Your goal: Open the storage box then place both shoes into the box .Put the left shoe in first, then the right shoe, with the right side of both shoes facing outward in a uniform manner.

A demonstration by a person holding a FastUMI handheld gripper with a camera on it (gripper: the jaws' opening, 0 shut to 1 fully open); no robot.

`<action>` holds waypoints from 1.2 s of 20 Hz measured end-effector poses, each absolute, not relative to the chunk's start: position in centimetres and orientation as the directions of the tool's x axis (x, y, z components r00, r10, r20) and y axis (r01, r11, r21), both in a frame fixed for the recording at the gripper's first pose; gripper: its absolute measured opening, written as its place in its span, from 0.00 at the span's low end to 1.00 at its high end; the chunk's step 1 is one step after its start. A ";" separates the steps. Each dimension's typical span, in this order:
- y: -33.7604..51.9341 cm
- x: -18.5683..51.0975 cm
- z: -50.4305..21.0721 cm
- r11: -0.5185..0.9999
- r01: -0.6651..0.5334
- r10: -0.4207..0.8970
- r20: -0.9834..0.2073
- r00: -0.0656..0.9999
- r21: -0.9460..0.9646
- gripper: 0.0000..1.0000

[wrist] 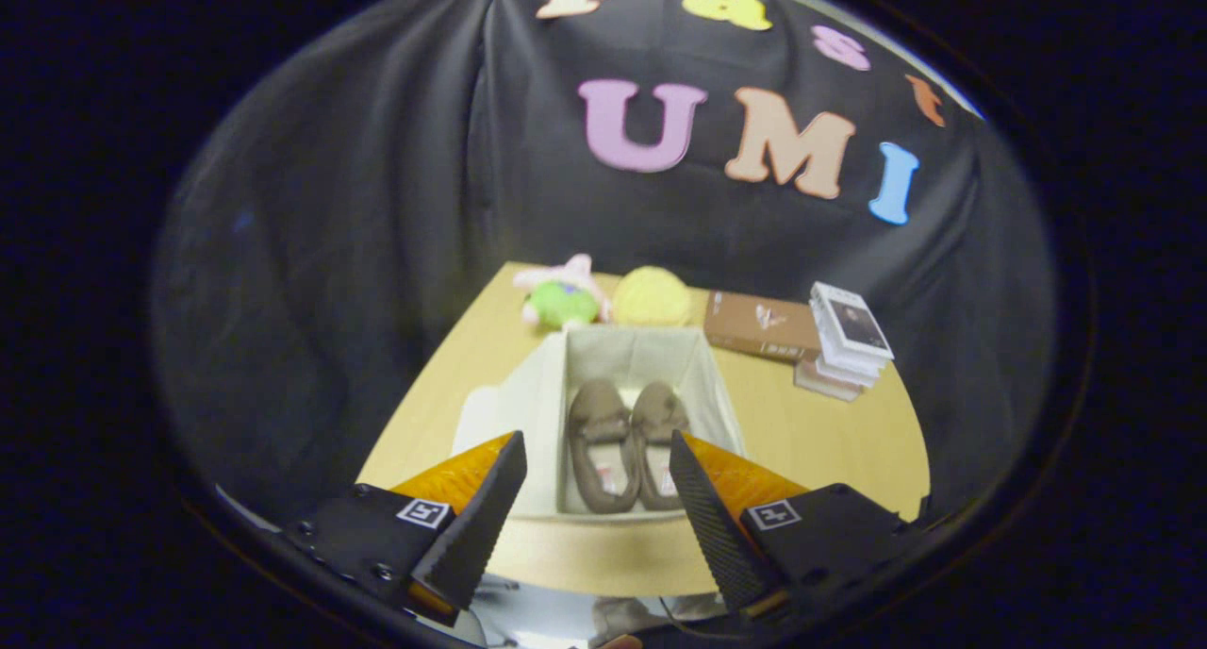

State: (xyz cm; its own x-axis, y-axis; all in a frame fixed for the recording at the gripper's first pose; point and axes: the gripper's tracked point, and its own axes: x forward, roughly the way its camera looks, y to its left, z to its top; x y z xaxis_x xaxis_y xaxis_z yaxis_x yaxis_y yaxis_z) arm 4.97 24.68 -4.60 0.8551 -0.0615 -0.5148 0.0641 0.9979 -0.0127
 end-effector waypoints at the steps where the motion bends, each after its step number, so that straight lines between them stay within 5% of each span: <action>1: 22.4 5.3 -3.4 0.997 0.080 -0.078 -0.452 0.889 -0.014 0.98; 12: 3.3 7.5 5.6 0.981 0.190 -0.192 0.092 0.977 0.029 0.97; 24: -6.0 5.8 0.9 0.963 0.266 -0.261 0.087 0.961 -0.052 0.97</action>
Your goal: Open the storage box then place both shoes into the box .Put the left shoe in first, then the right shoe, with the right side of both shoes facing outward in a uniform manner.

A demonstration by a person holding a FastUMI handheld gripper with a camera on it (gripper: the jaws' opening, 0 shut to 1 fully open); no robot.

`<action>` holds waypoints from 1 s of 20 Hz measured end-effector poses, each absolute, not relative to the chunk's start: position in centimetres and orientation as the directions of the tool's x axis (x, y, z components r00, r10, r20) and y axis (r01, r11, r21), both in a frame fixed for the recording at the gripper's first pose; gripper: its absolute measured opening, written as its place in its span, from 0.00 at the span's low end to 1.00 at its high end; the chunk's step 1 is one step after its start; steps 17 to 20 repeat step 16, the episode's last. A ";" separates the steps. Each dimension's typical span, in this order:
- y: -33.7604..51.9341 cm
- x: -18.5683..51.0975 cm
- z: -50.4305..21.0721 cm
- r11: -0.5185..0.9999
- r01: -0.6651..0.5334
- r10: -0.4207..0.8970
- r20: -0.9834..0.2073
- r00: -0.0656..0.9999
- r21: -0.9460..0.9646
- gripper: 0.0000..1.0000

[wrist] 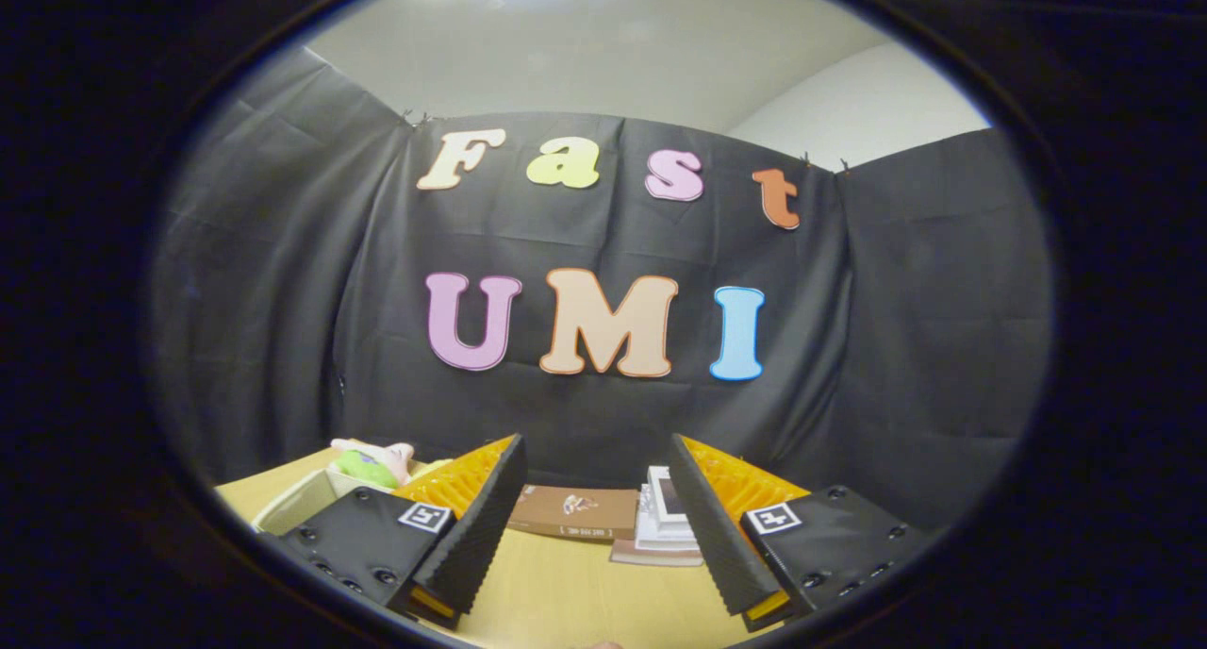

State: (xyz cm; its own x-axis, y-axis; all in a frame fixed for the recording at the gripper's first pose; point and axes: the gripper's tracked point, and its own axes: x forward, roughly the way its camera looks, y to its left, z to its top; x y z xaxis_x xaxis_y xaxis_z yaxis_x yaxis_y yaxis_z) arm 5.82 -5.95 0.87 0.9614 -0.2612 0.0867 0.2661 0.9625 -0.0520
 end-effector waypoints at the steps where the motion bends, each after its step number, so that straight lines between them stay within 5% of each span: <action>1: -6.3 5.9 0.4 0.964 0.262 -0.259 0.076 0.963 -0.044 0.97; 20: -11.7 3.5 -1.1 0.974 0.227 -0.226 0.062 0.972 -0.003 0.97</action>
